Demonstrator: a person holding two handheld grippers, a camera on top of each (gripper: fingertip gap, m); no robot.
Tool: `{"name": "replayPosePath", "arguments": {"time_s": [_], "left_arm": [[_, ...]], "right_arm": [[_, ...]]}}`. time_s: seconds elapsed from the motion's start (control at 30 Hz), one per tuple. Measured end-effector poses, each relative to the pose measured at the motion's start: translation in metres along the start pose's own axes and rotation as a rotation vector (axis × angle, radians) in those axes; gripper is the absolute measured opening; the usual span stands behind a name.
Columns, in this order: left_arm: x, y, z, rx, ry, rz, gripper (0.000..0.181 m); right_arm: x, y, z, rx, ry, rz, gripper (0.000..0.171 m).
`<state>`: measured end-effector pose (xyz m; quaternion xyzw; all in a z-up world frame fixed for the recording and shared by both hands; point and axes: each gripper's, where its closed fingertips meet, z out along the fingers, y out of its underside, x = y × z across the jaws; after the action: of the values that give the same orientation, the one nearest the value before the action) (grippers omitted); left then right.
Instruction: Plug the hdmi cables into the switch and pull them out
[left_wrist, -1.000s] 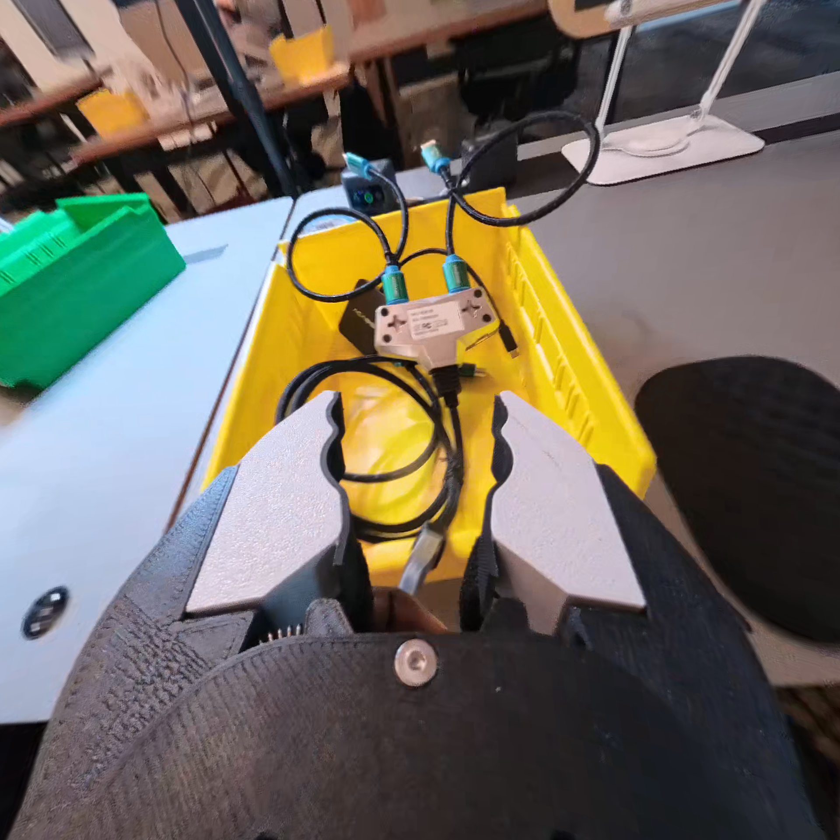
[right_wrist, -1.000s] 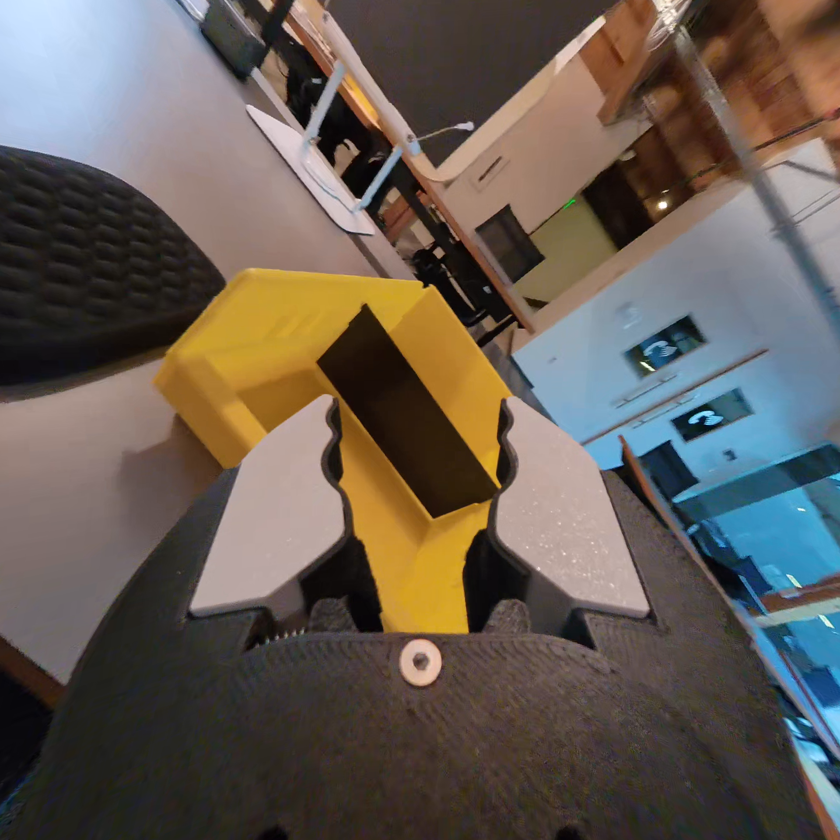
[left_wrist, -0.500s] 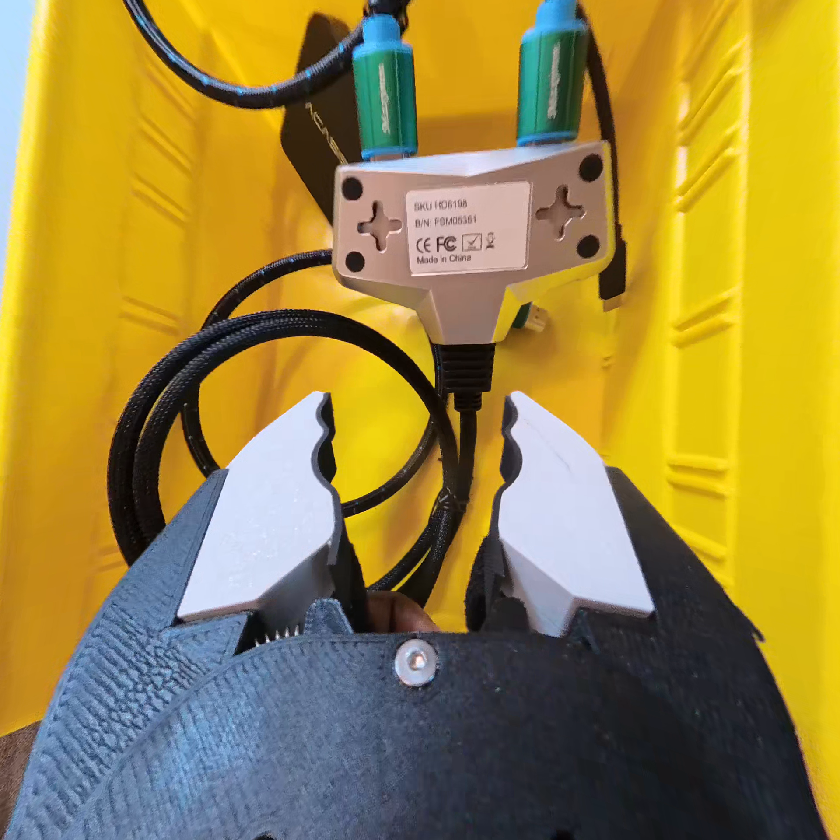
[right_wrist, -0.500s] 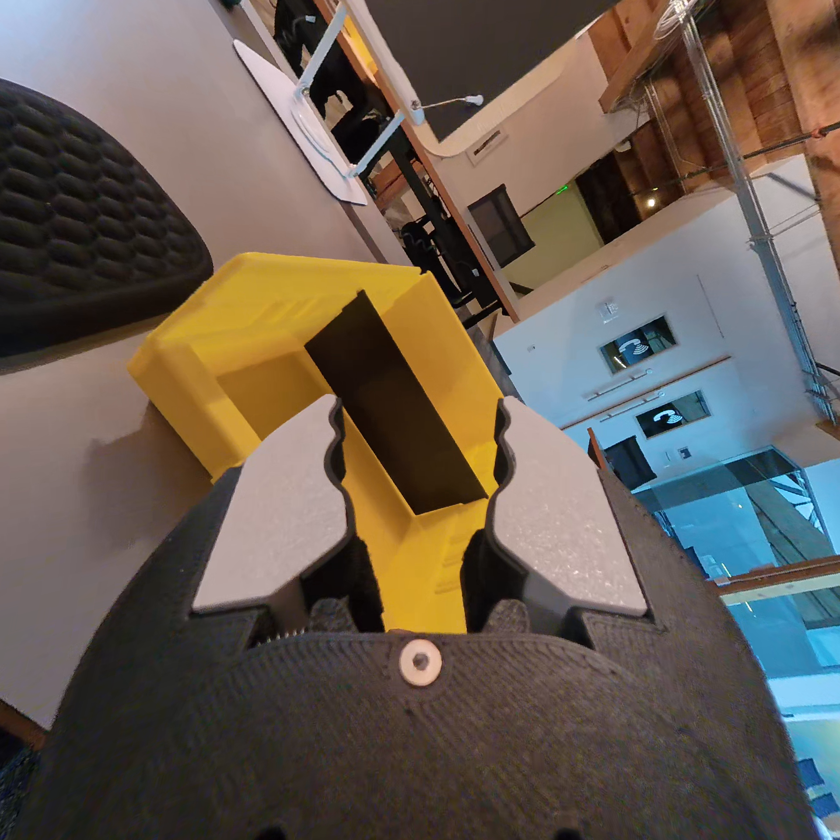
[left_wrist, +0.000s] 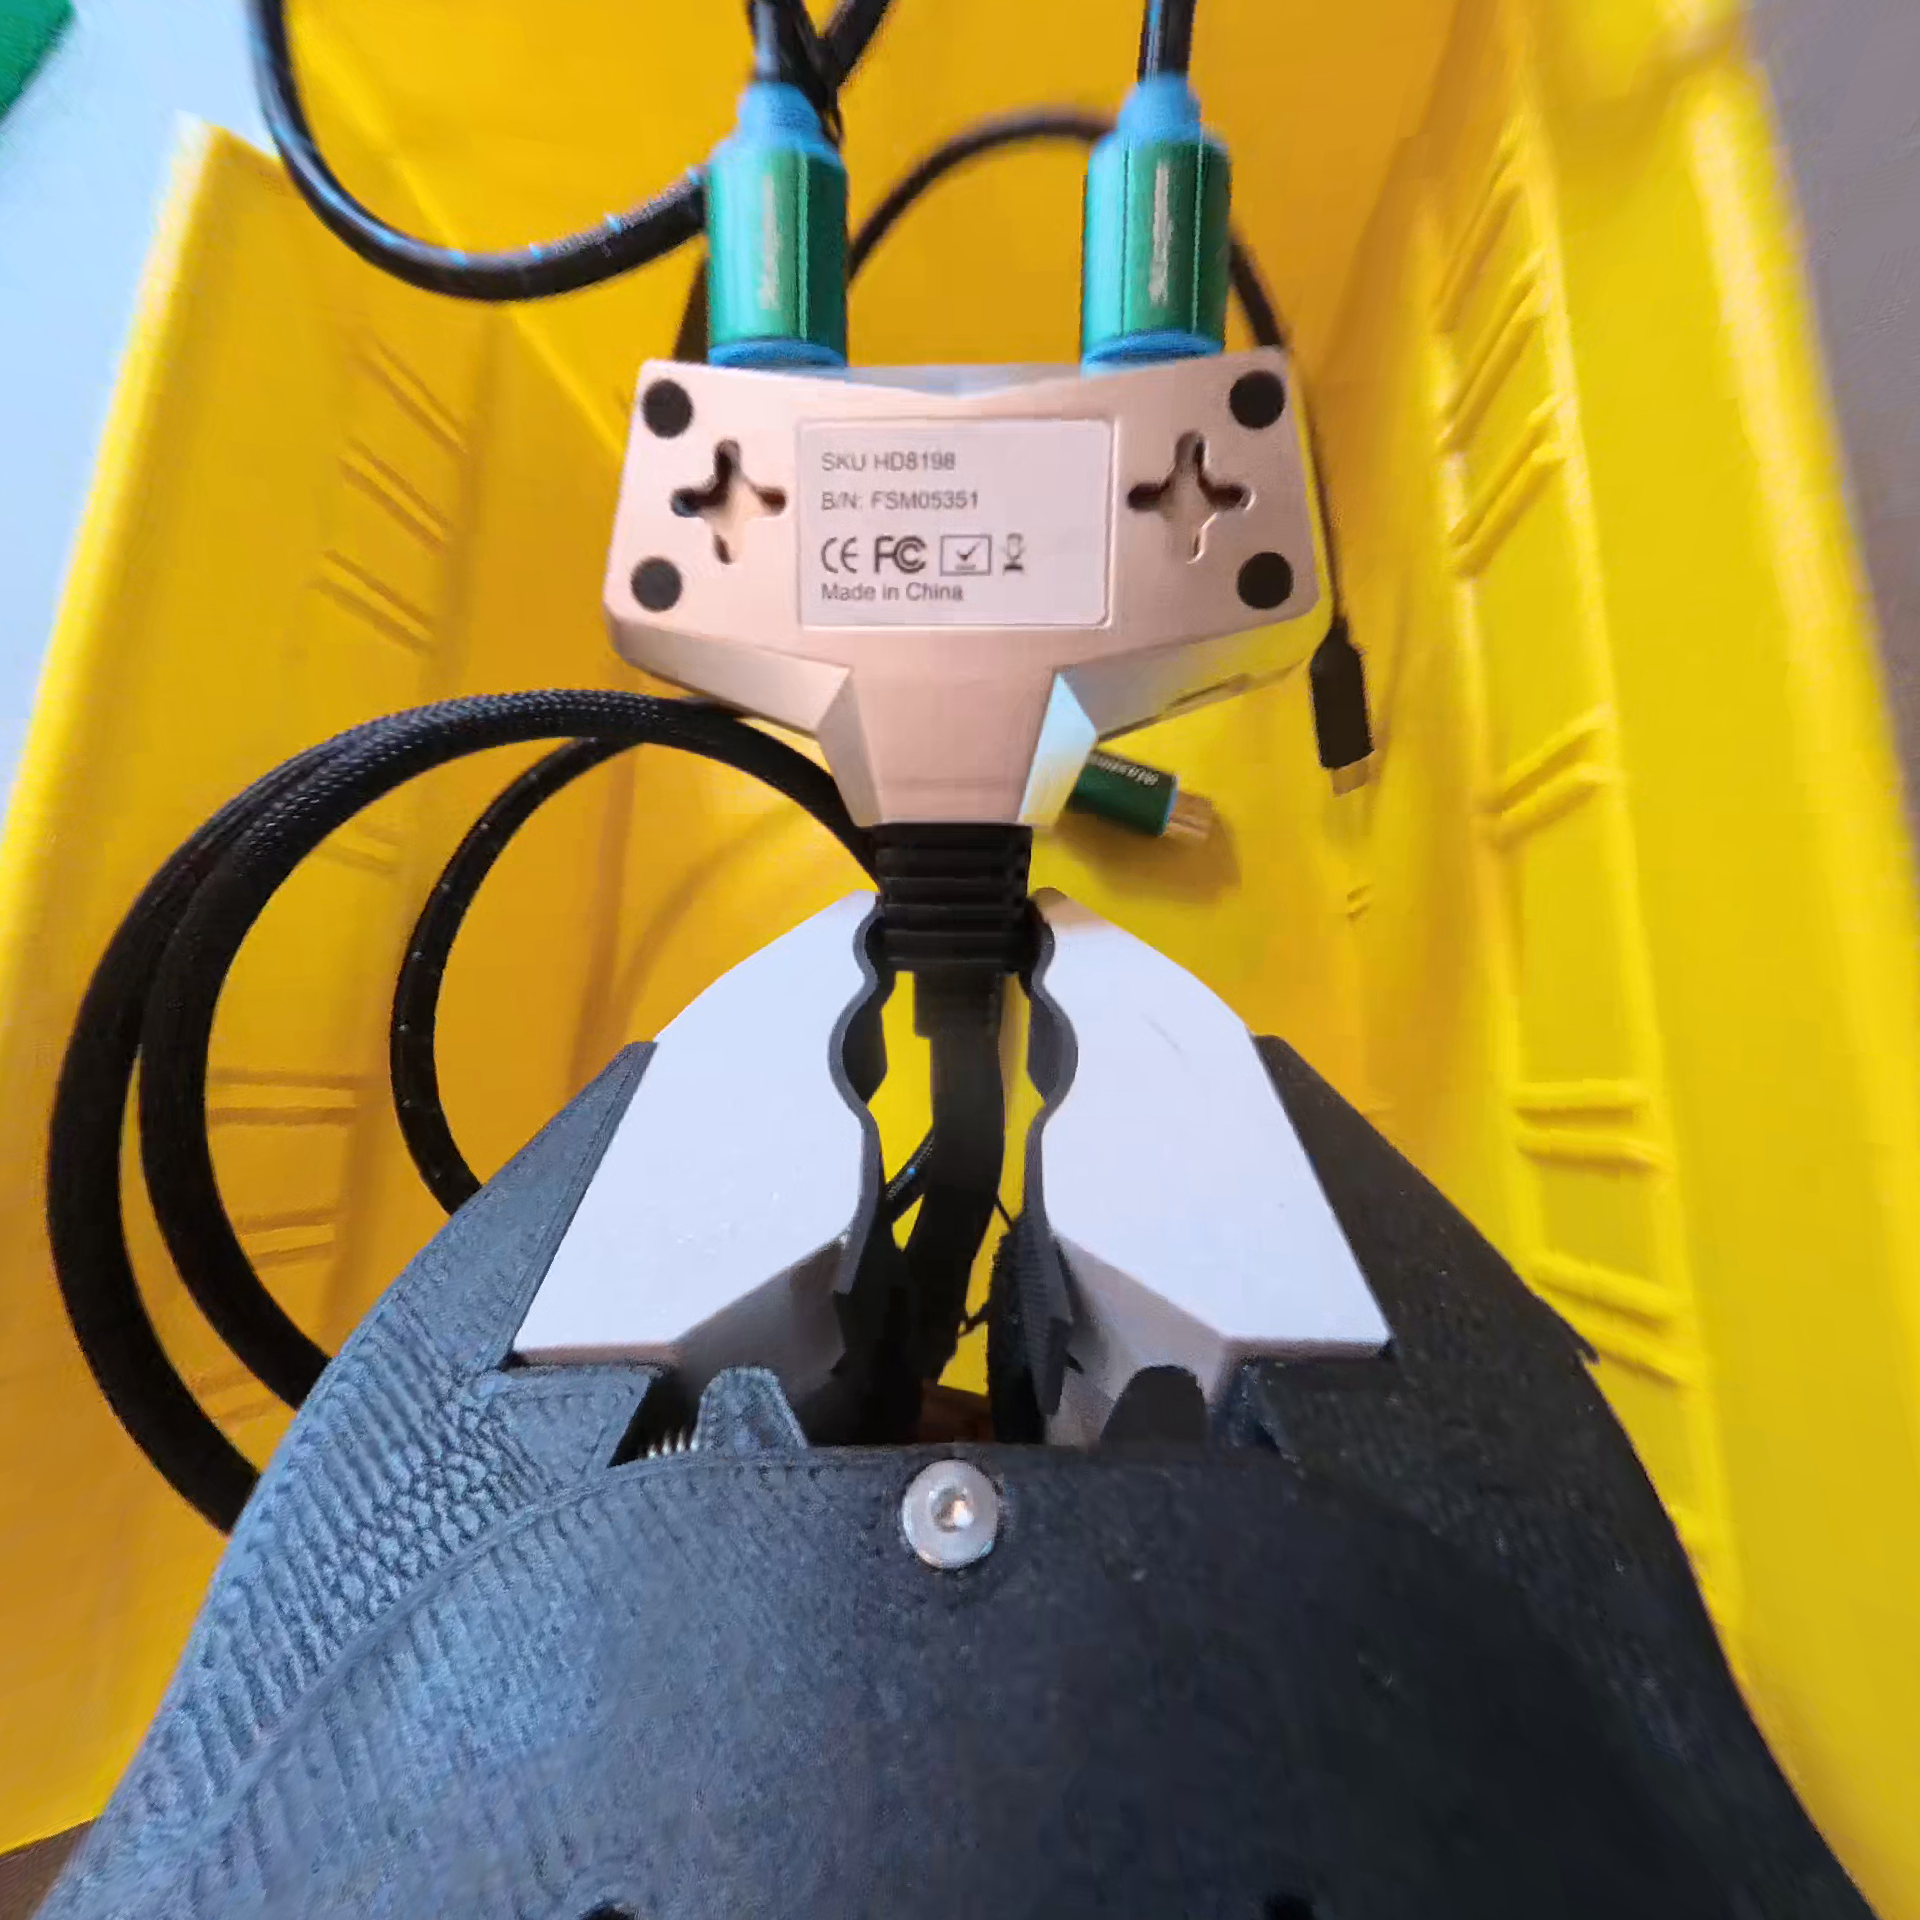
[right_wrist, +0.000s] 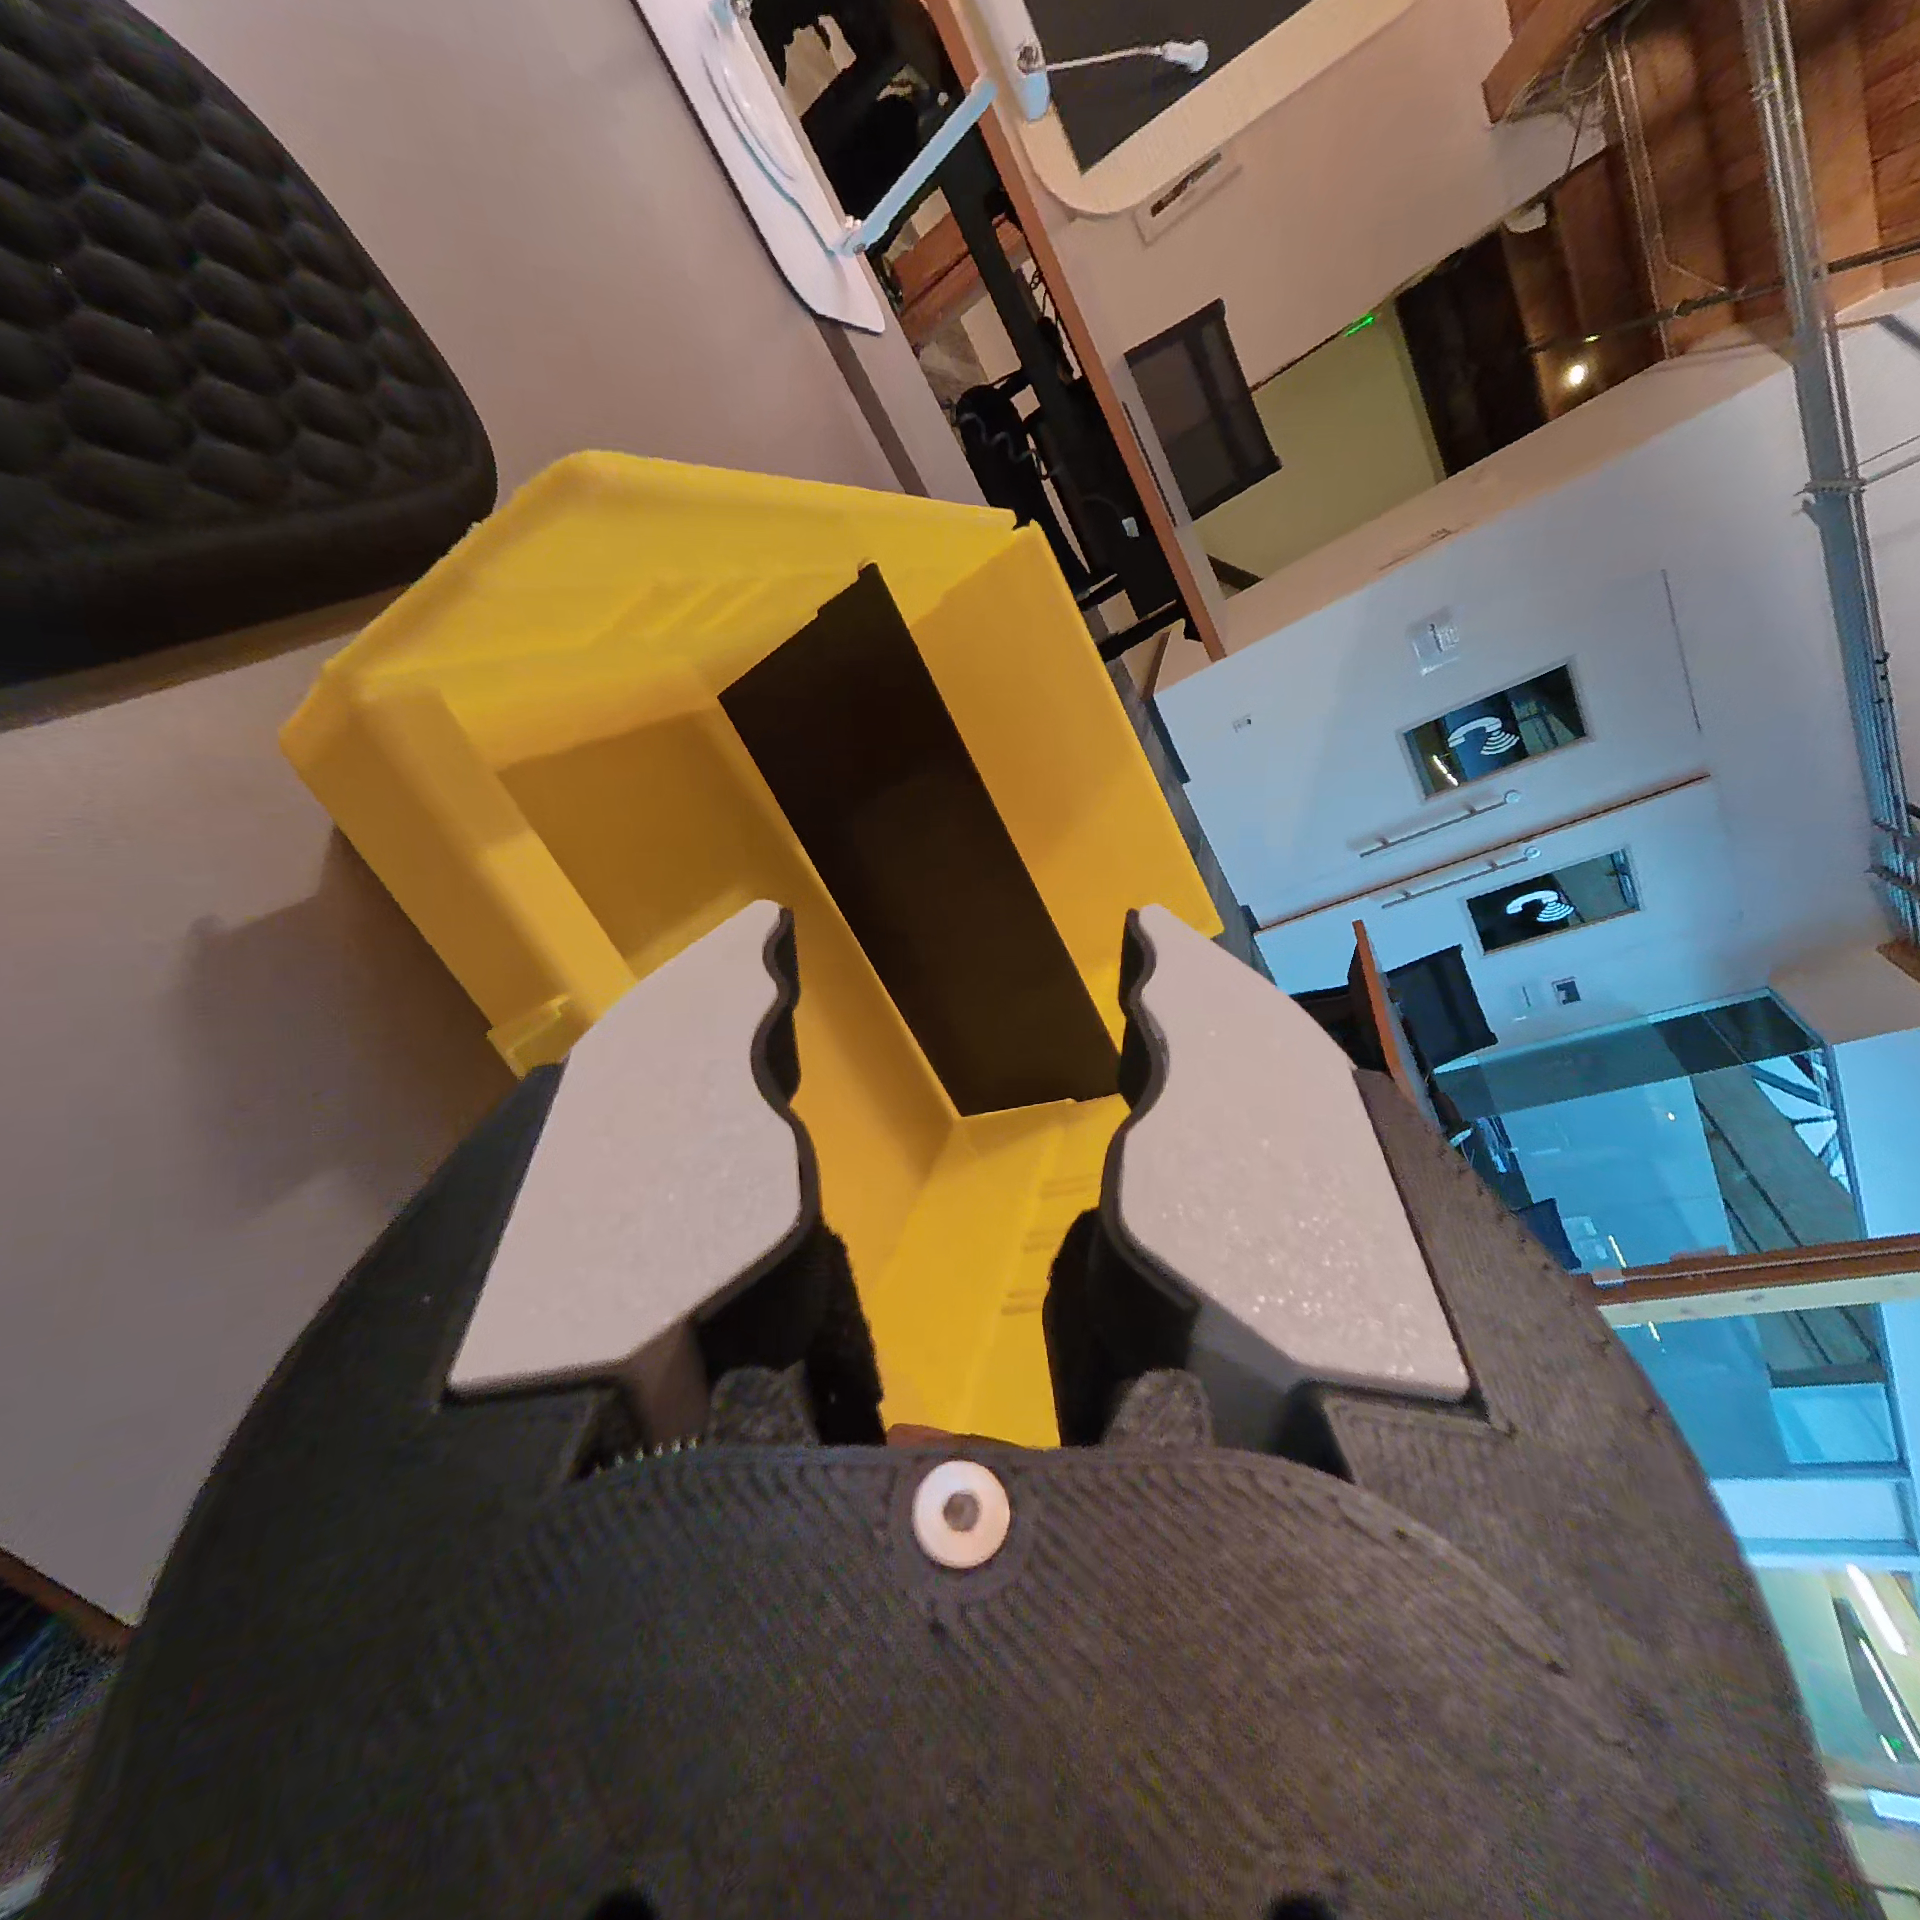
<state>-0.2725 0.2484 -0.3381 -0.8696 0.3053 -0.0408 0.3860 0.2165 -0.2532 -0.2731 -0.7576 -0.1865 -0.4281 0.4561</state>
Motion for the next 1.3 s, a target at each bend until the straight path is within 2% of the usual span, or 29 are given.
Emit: {"name": "replayPosePath", "arguments": {"time_s": [0.1, 0.3, 0.5, 0.6, 0.67, 0.77, 0.87, 1.03, 1.1, 1.17, 1.23, 1.3], "left_arm": [[-0.001, -0.014, -0.018, 0.144, 0.042, -0.050, 0.022], [-0.005, -0.024, -0.041, 0.301, 0.024, -0.024, 0.022], [0.000, -0.055, -0.085, 0.605, 0.029, -0.021, 0.022], [0.005, -0.074, -0.118, 0.769, -0.017, 0.015, 0.022], [0.016, -0.085, -0.140, 0.865, -0.036, 0.050, 0.022], [0.048, -0.099, -0.167, 0.978, -0.003, 0.111, 0.022], [0.093, -0.109, -0.186, 1.070, 0.062, 0.182, 0.022], [0.179, -0.113, -0.209, 1.187, 0.153, 0.317, 0.022], [0.217, -0.108, -0.215, 1.217, 0.216, 0.347, 0.022], [0.256, -0.100, -0.218, 1.234, 0.309, 0.373, 0.022], [0.293, -0.089, -0.219, 1.241, 0.388, 0.413, 0.022], [0.323, -0.078, -0.217, 1.243, 0.419, 0.466, 0.022]], "right_arm": [[-0.002, 0.003, 0.002, -0.023, -0.008, -0.015, 0.059], [-0.002, 0.000, 0.003, -0.028, -0.009, -0.034, 0.058], [-0.001, -0.004, 0.002, -0.009, -0.004, -0.031, 0.057], [0.002, -0.018, 0.002, 0.055, 0.003, 0.010, 0.056], [0.006, -0.043, 0.001, 0.177, 0.012, 0.101, 0.053], [0.008, -0.101, -0.002, 0.451, -0.027, 0.270, 0.048], [-0.002, -0.165, -0.005, 0.713, -0.150, 0.462, 0.039], [-0.042, -0.266, -0.007, 1.046, -0.544, 0.930, 0.034], [-0.065, -0.293, -0.003, 1.096, -0.710, 1.088, 0.035], [-0.084, -0.309, 0.001, 1.096, -0.819, 1.165, 0.044], [-0.088, -0.313, 0.003, 1.092, -0.830, 1.203, 0.053], [-0.074, -0.305, 0.005, 1.104, -0.765, 1.246, 0.054]]}}
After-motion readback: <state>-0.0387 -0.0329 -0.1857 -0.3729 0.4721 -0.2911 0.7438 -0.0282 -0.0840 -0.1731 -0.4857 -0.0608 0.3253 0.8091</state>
